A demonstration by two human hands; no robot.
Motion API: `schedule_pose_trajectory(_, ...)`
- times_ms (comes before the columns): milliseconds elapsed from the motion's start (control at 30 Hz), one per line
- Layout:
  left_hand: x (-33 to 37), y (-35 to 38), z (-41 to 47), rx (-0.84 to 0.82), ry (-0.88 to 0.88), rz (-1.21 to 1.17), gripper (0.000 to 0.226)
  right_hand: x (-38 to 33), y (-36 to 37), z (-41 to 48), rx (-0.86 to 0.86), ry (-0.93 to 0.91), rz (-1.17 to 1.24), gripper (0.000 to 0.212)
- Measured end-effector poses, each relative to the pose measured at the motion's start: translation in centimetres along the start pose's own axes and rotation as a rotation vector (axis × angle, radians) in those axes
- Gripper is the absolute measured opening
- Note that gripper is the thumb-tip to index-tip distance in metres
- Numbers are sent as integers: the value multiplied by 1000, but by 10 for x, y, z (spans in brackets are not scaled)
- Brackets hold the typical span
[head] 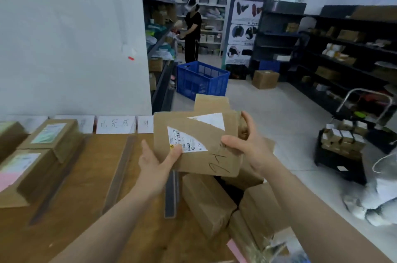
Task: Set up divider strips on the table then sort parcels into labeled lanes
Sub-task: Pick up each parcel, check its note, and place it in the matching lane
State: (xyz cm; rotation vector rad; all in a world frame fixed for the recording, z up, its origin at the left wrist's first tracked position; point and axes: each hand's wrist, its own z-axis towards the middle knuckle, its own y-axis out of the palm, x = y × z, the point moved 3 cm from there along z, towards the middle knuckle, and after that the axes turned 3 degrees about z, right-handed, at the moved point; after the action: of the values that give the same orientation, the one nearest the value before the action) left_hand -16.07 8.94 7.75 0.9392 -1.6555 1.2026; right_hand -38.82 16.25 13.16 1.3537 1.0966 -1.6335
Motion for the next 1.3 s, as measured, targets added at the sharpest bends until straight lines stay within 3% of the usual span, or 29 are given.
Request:
schedule_pose_trajectory(133, -1, 5, -14, -222, -347, -536, 137, 2, 21, -6, -66, -121, -259, 125)
schedule_pose_trajectory(200, 2, 3, -17, -245, -402, -693, 139, 6, 30, -10, -111, -171, -348, 127)
schedule_pose_trajectory(267, 0, -2, -15, -197, -419, -795, 119, 11, 37, -13, -167, -165, -324, 118)
schedule_pose_trajectory(367, -8, -9, -12, -110, -427, -871, 92, 17, 43, -15, -191, -35, 39, 63)
schedule_pose_trajectory(400, -11, -10, -11, -93, -414, -875, 88, 19, 44, -14, -177, 34, 139, 55)
schedule_pose_trajectory(500, -18, -9, -13, -85, -324, -884, 76, 29, 47, -11, -208, 261, 216, 64)
schedule_pose_trajectory(600, -18, -7, -14, -174, -216, -964, 57, 30, 56, -14, -375, 370, 190, 40)
schedule_pose_trajectory(667, -19, -10, -13, -144, -203, -952, 47, 33, 59, -12, -391, 367, 148, 38)
schedule_pose_trajectory(767, -28, -17, -11, -15, -238, -842, 34, 36, 57, -6, -262, 288, 155, 55)
schedule_pose_trajectory(900, -38, -22, -8, 12, -139, -634, 48, 40, 55, -4, -188, 187, 154, 52)
schedule_pose_trajectory(1033, -38, -19, -9, -21, -162, -577, 46, 42, 63, -2, -189, 139, 145, 46)
schedule_pose_trajectory(1100, -40, -19, -8, -32, -177, -553, 51, 44, 64, 0, -184, 137, 131, 49)
schedule_pose_trajectory(1200, -42, -23, -12, -115, -176, -500, 78, 46, 70, 2, -189, 145, 97, 53)
schedule_pose_trajectory(1300, -47, -35, -16, -156, -148, -461, 89, 44, 80, 7, -192, 140, 61, 45)
